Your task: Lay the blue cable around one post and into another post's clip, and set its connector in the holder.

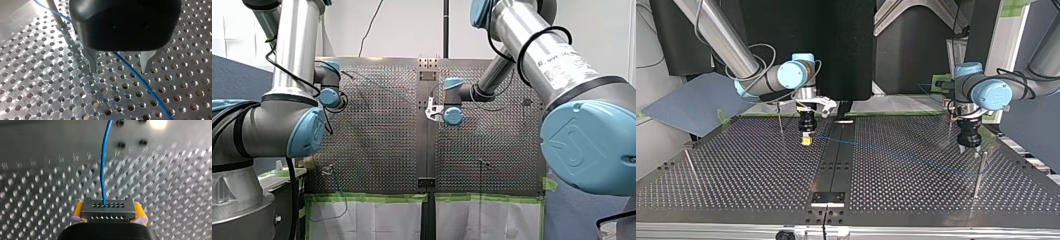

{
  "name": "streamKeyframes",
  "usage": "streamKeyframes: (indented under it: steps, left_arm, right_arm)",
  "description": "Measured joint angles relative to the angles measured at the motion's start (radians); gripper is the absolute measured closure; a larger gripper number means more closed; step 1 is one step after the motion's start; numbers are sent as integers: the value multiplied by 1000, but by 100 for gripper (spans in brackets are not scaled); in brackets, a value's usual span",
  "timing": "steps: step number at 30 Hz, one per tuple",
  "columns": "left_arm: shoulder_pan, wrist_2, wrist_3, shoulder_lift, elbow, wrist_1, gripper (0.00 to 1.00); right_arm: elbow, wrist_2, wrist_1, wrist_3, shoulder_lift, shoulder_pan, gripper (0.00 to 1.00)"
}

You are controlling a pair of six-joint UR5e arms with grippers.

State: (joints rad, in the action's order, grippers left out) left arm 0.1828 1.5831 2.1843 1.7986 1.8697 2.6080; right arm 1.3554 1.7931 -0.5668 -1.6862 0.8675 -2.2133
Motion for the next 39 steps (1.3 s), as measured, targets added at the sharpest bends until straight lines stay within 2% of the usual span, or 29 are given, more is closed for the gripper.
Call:
streamKeyframes:
  steps: [4,11,14,22,29,37,39]
  left_arm:
    - [-1,-3,0,0,0,0,14]
    - [-6,-4,0,0,0,0,14]
    - [-8,-4,0,0,0,0,14]
    - [-10,-4,4,0,0,-1,14]
    - [-10,-11,14,1,1,-9,14]
    - [-13,-15,15,0,1,-9,14]
    - [-13,-16,15,0,1,-9,14]
  right_arm:
    - [34,-17,-34,-17,0,34,100]
    - [89,-60,-89,-63,0,89,100]
    - [112,-72,-112,-76,1,111,100]
    - [180,-78,-180,-96,1,180,100]
    - [240,-79,-240,-129,1,240,100]
    - [309,-77,-309,-139,1,309,100]
    - [326,-74,-326,-148,1,326,100]
